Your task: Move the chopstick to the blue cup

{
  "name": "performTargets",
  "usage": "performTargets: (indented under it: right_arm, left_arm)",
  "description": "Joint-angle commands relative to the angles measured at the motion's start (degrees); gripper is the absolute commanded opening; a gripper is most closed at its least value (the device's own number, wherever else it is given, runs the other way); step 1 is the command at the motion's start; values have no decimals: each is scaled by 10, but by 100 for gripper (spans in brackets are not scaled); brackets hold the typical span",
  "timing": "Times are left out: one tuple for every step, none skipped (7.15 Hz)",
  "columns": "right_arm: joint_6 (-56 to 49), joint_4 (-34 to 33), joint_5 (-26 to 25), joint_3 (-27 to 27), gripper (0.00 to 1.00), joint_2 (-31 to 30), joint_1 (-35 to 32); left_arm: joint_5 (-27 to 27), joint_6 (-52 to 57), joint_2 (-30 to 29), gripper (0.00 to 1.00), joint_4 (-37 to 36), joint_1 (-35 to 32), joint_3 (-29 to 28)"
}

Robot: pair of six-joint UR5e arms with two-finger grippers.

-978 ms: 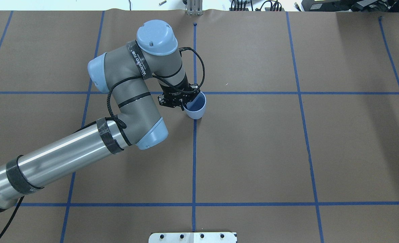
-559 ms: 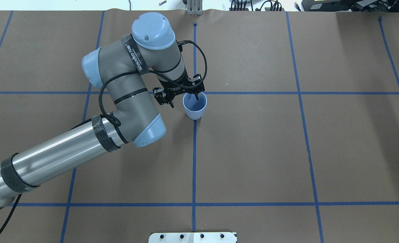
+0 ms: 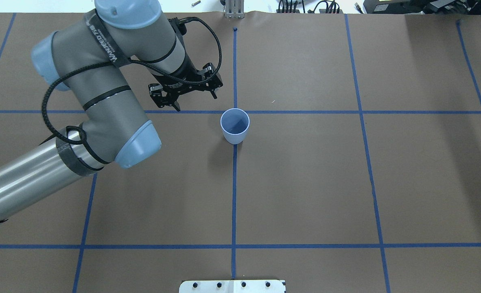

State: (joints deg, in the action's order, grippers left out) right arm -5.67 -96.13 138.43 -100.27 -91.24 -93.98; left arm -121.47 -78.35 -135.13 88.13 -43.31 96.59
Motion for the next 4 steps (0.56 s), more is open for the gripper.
performTargets:
  right_arm:
    - [-150, 0, -26, 2, 100, -21, -19]
    - [-230, 3, -34, 4, 100, -41, -23]
    - [-292, 4, -36, 5, 100, -57, -31]
    - [-348, 7, -46, 11, 100, -80, -32]
  left_arm:
    - [0, 15, 10, 98, -92, -10, 81]
    - [-1, 15, 38, 98, -99, -10, 119]
    - [0, 15, 56, 98, -100, -10, 140]
    - [0, 15, 61, 98, -101, -11, 150]
